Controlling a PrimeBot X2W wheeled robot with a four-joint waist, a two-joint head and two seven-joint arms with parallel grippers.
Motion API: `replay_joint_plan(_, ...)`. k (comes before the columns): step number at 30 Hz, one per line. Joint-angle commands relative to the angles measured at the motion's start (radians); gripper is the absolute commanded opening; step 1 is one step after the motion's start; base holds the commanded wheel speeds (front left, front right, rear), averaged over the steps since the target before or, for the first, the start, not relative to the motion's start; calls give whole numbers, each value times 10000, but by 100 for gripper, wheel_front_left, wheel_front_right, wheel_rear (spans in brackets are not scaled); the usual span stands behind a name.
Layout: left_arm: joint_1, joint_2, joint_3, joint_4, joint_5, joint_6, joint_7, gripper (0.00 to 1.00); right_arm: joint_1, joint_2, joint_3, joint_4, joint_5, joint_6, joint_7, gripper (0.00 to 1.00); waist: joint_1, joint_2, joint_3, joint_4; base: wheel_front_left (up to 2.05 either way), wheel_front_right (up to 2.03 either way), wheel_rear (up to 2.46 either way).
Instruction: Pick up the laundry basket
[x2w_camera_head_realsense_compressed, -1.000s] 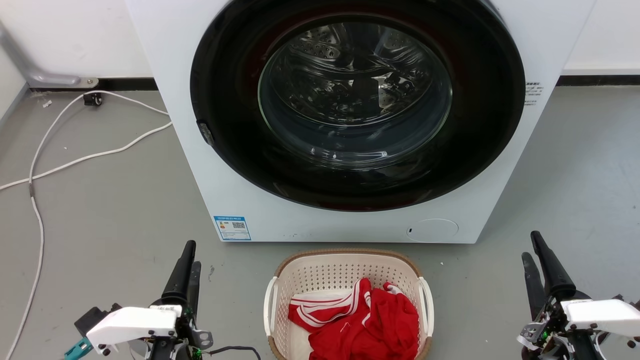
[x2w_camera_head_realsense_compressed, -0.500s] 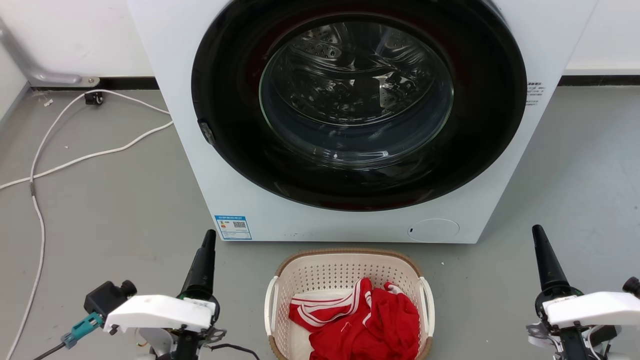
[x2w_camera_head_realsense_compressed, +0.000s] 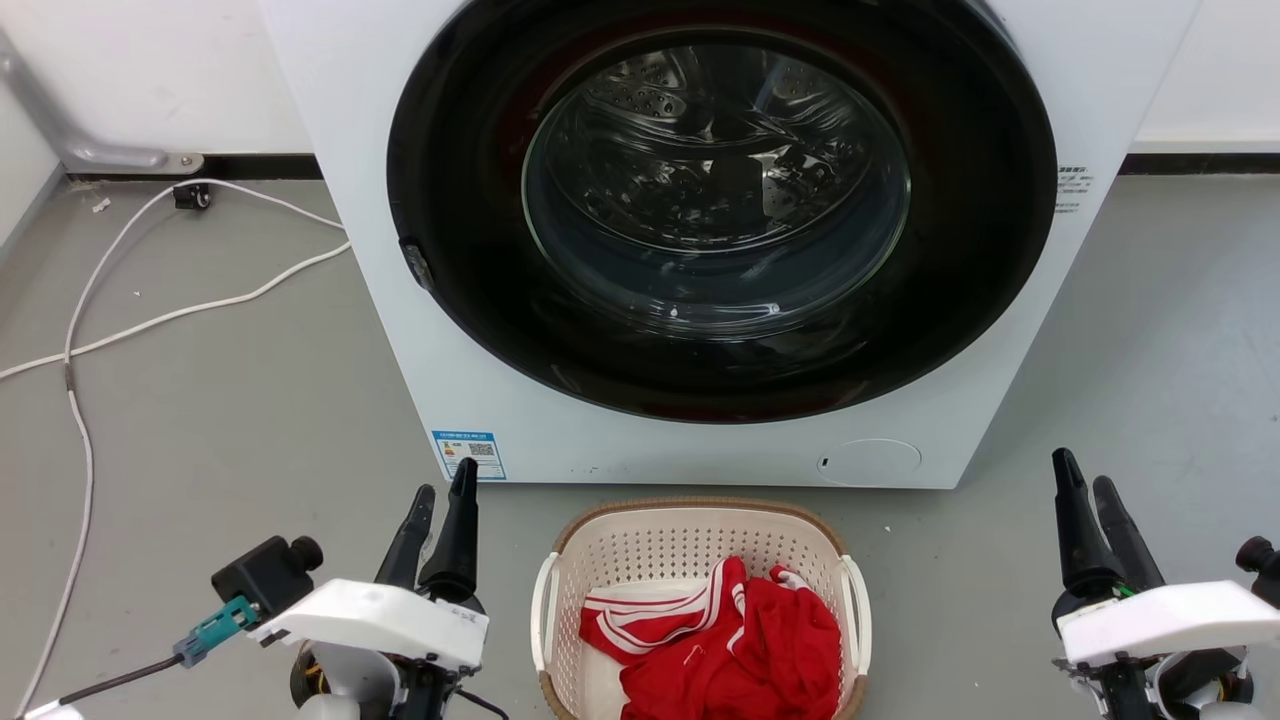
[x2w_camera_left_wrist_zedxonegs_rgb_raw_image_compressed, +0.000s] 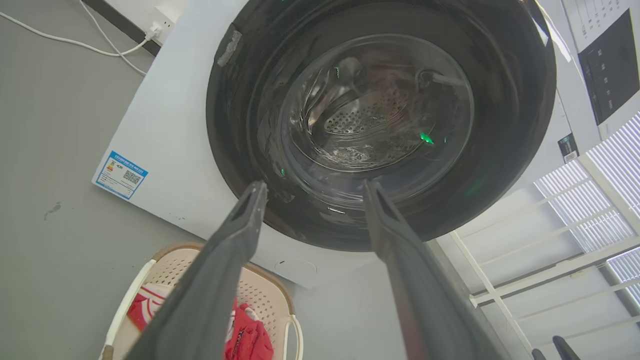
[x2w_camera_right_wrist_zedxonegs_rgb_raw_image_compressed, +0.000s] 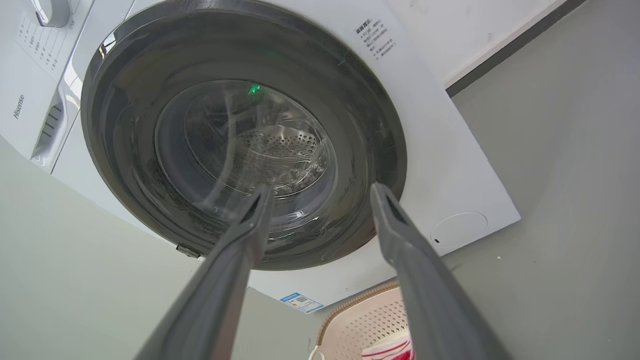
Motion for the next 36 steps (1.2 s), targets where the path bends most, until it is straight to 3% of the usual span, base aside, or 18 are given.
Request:
replay_joint_plan(1, -310, 27, -80, -134, 348, 51, -82, 100, -44, -4, 2, -204, -343, 12, -63, 100, 0, 0, -1, 6, 0, 0, 0)
replay_joint_plan(36, -599, 155, -995, 194, 5044, 612, -1115, 100, 391, 6, 215, -1007, -5120, 21, 15, 100, 0, 0, -1, 138, 0, 0, 0)
